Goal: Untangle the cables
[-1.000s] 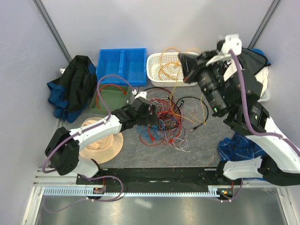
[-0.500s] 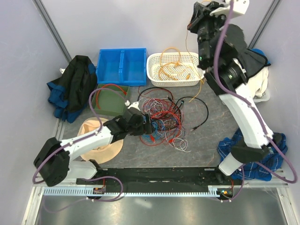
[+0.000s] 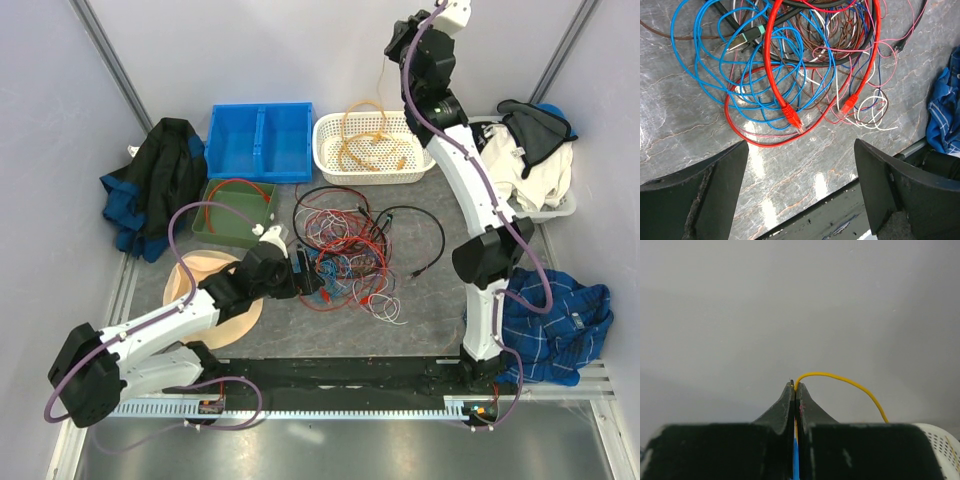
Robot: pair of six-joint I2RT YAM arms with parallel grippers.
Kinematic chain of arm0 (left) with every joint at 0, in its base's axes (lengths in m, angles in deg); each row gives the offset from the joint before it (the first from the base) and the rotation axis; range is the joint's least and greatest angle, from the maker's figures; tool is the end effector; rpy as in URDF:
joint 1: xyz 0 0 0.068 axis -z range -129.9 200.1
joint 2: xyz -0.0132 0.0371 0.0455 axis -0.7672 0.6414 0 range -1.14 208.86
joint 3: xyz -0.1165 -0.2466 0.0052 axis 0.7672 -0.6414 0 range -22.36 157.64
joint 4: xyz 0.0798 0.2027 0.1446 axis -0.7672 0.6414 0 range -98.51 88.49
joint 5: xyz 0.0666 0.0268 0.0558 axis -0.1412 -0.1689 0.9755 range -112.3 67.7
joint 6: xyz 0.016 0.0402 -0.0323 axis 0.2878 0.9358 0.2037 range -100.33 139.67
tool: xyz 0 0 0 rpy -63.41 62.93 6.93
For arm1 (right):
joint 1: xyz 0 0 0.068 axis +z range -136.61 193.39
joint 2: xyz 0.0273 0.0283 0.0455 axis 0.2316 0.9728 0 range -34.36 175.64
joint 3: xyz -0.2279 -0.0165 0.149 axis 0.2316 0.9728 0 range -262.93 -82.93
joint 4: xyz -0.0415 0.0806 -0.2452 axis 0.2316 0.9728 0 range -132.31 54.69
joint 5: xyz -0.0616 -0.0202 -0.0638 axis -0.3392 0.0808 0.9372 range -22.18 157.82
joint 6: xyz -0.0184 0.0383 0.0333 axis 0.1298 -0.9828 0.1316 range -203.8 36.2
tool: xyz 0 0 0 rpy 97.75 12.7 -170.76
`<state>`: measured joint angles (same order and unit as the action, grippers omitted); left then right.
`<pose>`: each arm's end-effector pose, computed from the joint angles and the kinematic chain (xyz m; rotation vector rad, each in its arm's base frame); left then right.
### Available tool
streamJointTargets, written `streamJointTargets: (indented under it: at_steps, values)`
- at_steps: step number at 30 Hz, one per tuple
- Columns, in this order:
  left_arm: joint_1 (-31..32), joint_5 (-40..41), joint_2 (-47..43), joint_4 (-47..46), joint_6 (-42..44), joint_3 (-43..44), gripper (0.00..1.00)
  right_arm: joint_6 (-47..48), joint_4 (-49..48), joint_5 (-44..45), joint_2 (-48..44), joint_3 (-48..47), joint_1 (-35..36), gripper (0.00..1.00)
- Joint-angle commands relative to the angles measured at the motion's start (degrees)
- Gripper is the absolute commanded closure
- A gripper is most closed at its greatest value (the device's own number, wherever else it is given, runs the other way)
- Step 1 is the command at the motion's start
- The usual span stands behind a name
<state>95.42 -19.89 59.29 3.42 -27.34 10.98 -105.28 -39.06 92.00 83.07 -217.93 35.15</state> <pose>0.1560 -0.1556 0.2158 -0.0590 2.3810 -0.7844 0.4330 0.1570 0.5052 0.3562 1.3043 0.3587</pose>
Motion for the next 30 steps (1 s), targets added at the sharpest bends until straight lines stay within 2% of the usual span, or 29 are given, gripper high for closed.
streamJointTargets:
  at_steps: [1,6,10,12,13,14,16,17,20,23,25,28,29,30]
  values:
    - [-0.23,-0.57,-0.66,-2.78,-0.54,-0.21,0.07,-3.57,-9.22,-3.44,3.59,-5.8,-1.45,1.0]
    - [-0.23,-2.24,0.92,-5.49,-2.74,-1.61,0.07,-5.76,-10.1,-4.5,10.45,-5.45,-2.69,1.0]
    - [-0.23,-2.24,2.68,-7.0,-4.32,-3.28,0.08,-7.44,-9.22,-5.98,13.18,-1.42,-2.69,1.0]
    - [-0.23,-3.37,3.21,-6.74,-4.15,-3.28,0.07,-7.44,-7.92,-8.09,13.44,1.49,-2.86,0.65]
    - [-0.23,-3.21,3.12,-6.39,-4.15,-3.2,0.08,-6.66,-6.69,-8.1,13.44,1.58,-2.34,0.52]
    - [-0.23,-2.95,2.86,-6.12,-4.41,-3.28,0.07,-5.61,-5.46,-7.4,13.18,1.76,-1.9,0.3]
    - [-0.23,-2.68,1.37,-5.95,-4.41,-3.46,0.08,-1.58,-3.42,-4.08,12.13,2.28,-0.24,0.16]
    - [-0.23,-2.68,0.75,-5.95,-4.76,-3.72,0.08,-0.42,-1.42,-2.49,10.82,2.55,0.47,0.04]
    - [-0.23,-0.31,-1.53,-5.86,-5.03,-4.25,0.07,2.74,2.28,1.56,7.83,2.9,2.23,0.02]
    - [-0.23,1.1,-2.76,-5.51,-5.03,-4.34,0.07,1.62,9.57,3.67,5.72,2.55,2.76,0.02]
    - [-0.23,1.89,-3.64,-5.16,-5.2,-4.25,0.07,0.12,13.01,4.47,3.26,5.69,2.85,0.02]
    - [-0.23,3.12,-4.96,-4.89,-5.91,-4.43,0.07,-4.79,10.92,1.32,-5.78,20.44,3.02,0.02]
    - [-0.23,3.3,-5.75,-4.89,-6.25,-4.43,0.07,-5.76,9.77,-0.44,-10.85,29.27,3.2,0.02]
    - [-0.23,3.73,-6.36,-4.72,-6.43,-4.51,0.07,-7.25,7.24,-2.98,-13.25,33.62,3.46,0.02]
